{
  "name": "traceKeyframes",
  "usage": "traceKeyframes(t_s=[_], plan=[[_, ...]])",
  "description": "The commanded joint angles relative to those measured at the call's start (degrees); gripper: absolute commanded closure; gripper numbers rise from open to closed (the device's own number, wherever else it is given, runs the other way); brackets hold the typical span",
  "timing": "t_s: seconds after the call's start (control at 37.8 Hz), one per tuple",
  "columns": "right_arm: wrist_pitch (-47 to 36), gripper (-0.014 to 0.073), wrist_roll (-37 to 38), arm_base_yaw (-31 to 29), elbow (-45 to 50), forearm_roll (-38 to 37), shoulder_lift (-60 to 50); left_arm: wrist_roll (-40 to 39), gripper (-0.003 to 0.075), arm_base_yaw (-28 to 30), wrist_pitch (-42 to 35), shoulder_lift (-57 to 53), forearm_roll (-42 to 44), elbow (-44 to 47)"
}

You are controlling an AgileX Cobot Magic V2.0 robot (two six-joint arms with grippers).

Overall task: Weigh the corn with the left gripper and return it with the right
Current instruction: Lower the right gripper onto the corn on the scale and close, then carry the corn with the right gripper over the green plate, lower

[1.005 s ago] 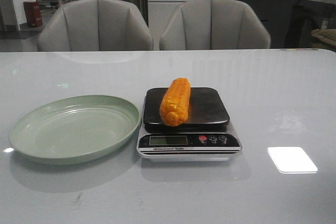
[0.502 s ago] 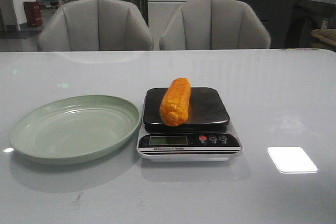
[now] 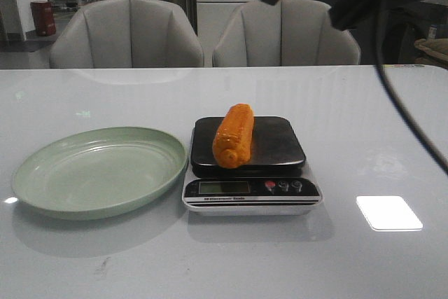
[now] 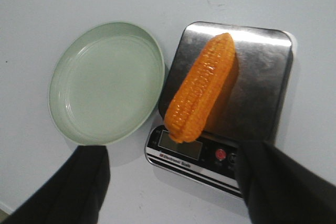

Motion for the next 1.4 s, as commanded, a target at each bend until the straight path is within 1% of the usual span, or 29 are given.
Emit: traceKeyframes(t_s=[0.0,0.19,0.26,0.32,0.61,0.71,0.77,0.85,0.87,1.0,1.08,1.22,1.37], plan=[[-0.1,0.0002,5.9,1.8,-7.9,-3.9,4.9,-0.3,0.0599,-0.1,-4.8,-1.2,-0.5,-1.4],[8.7,0.0002,22.2,6.7,-19.6,-20.2,15.9,-0.3,0.0599,-0.1,-4.8,-1.2,-0.5,-1.4],[12.4,0.0002,29.0,8.5,-23.1,-24.3,19.9,-0.3,0.0599,-0.1,-4.8,-1.2,-0.5,-1.4],[14.0,0.0002,31.4,9.3,-24.9,-24.6,22.0,-0.3,0.0599,-0.1,-4.8,-1.2,-0.5,-1.4],[21.8,0.0002,35.7,10.0,-32.0,-24.9,31.3,-0.3,0.0599,-0.1,-4.8,-1.2,-0.5,-1.4],[22.2,0.0012,36.3,9.9,-33.9,-25.0,34.0,-0.3,0.0599,-0.1,-4.8,-1.2,-0.5,-1.4],[22.3,0.0038,36.3,9.9,-34.5,-25.0,35.2,-0.3,0.0599,-0.1,-4.8,-1.2,-0.5,-1.4],[22.5,0.0109,36.3,9.9,-35.2,-25.0,36.7,-0.3,0.0599,-0.1,-4.8,-1.2,-0.5,-1.4],[22.9,0.0158,36.3,9.9,-35.5,-25.0,37.4,-0.3,0.0599,-0.1,-4.8,-1.2,-0.5,-1.4],[22.9,0.0340,36.3,9.8,-35.6,-25.0,38.8,-0.3,0.0599,-0.1,-4.8,-1.2,-0.5,-1.4],[22.6,0.0395,36.3,9.8,-36.0,-25.0,38.6,-0.3,0.0599,-0.1,-4.8,-1.2,-0.5,-1.4],[25.4,0.0399,36.3,10.4,-40.6,-25.0,38.6,-0.3,0.0599,-0.1,-4.8,-1.2,-0.5,-1.4],[27.0,0.0399,35.9,13.3,-47.5,-24.9,38.6,-0.3,0.0599,-0.1,-4.8,-1.2,-0.5,-1.4]])
